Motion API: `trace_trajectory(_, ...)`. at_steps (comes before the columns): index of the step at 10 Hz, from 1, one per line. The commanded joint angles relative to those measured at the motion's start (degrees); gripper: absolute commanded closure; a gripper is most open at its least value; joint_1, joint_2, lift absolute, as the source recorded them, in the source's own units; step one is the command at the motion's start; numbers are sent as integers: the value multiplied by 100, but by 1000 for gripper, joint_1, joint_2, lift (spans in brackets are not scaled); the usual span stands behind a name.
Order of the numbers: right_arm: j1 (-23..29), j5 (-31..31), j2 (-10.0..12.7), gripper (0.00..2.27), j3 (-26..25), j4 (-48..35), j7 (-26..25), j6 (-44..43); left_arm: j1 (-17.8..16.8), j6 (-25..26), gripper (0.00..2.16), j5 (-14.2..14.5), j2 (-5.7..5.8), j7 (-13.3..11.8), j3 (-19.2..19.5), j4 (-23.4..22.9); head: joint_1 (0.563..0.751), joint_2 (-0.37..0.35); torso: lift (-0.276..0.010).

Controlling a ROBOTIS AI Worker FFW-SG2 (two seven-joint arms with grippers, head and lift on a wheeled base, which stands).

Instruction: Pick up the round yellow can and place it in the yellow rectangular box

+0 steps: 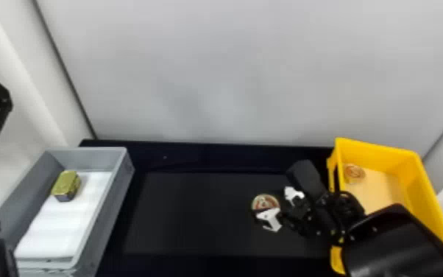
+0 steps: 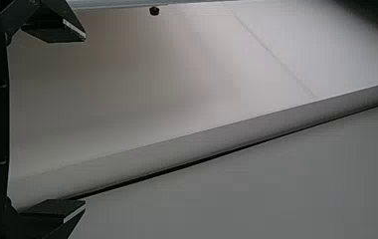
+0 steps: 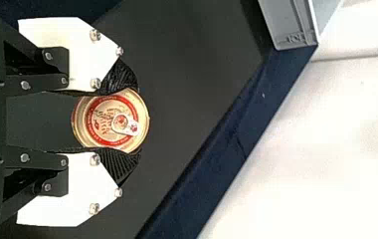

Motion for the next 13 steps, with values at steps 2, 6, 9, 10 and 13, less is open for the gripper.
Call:
trace_trajectory(2, 107, 358, -6, 780, -316, -599, -112, 187, 0, 9, 96, 4, -15, 0, 1, -1, 694, 14, -60)
trace_trajectory(6, 19, 903, 3, 780, -940, -1082, -305, 249, -8, 9, 96, -5, -15, 0, -8, 8, 694, 14, -60)
trace_trajectory(9, 55, 1386, -6, 780, -1204, -1469, -323, 513, -8, 9, 96, 4, -15, 0, 9, 8, 694, 14, -60)
trace_trajectory(10, 116, 1527, -15, 780, -1362, -1575, -323, 557, -8, 9, 96, -5, -15, 0, 9, 8, 694, 14, -60)
trace_trajectory(13, 354, 1765, -32, 780, -1890, -1680, -323, 601, -8, 0, 98, -5, -15, 0, 9, 8, 694, 14, -60)
